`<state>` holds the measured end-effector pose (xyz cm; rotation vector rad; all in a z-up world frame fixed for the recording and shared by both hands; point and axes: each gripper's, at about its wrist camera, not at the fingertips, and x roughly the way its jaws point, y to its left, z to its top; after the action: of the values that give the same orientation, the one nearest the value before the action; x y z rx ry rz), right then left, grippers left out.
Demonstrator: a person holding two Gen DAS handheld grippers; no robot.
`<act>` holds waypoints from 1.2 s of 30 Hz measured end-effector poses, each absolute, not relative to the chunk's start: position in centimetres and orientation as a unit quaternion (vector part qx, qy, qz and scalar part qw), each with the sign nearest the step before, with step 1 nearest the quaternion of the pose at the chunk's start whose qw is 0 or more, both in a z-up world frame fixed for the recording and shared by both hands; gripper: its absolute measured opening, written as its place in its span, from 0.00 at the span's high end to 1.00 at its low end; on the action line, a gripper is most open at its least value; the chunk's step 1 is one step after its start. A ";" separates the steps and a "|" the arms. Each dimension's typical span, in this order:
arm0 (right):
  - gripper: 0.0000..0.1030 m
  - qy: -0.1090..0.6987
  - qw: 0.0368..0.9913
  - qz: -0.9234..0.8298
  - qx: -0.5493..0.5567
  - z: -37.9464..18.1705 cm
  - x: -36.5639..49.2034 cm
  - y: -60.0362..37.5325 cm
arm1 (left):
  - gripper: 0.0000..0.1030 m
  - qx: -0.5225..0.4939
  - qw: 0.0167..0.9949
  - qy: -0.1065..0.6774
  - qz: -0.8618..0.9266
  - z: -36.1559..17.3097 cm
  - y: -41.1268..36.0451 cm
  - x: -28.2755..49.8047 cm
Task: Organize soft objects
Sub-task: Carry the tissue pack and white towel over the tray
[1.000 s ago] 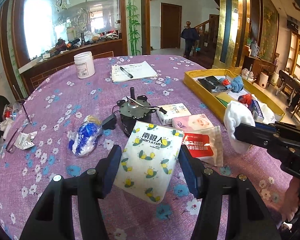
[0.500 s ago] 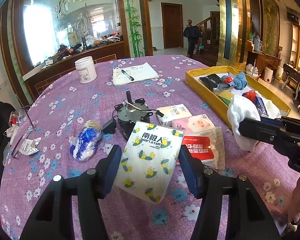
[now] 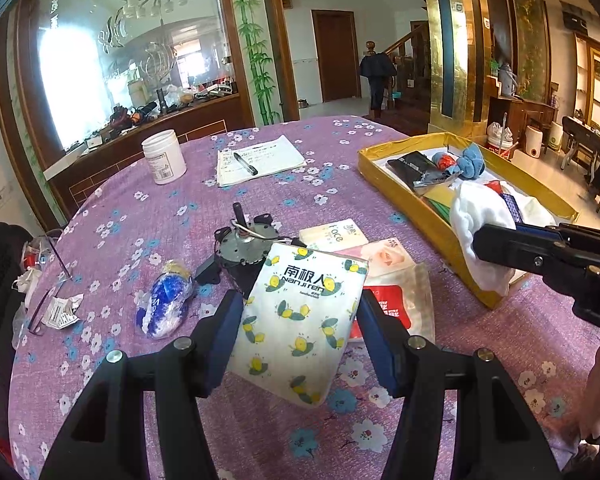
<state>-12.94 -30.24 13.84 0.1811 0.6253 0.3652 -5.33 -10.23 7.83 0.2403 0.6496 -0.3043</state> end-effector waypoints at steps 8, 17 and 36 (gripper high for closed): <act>0.83 0.297 0.936 0.160 0.101 14.1 -13.1 -32.2 | 0.44 0.125 0.928 0.314 -0.157 8.3 -11.7 -5.2; 0.84 0.277 0.949 0.074 0.131 15.5 -11.9 -38.5 | 0.44 0.110 0.923 0.312 -0.197 9.9 -15.4 -4.3; 0.84 0.339 0.920 -0.053 0.192 13.5 -2.0 -48.8 | 0.44 0.085 0.880 0.356 -0.303 6.9 -29.4 1.2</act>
<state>-2.04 -48.77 13.54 0.3944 0.6959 -0.1085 1.24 -29.37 6.92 0.1777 0.7423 -0.6318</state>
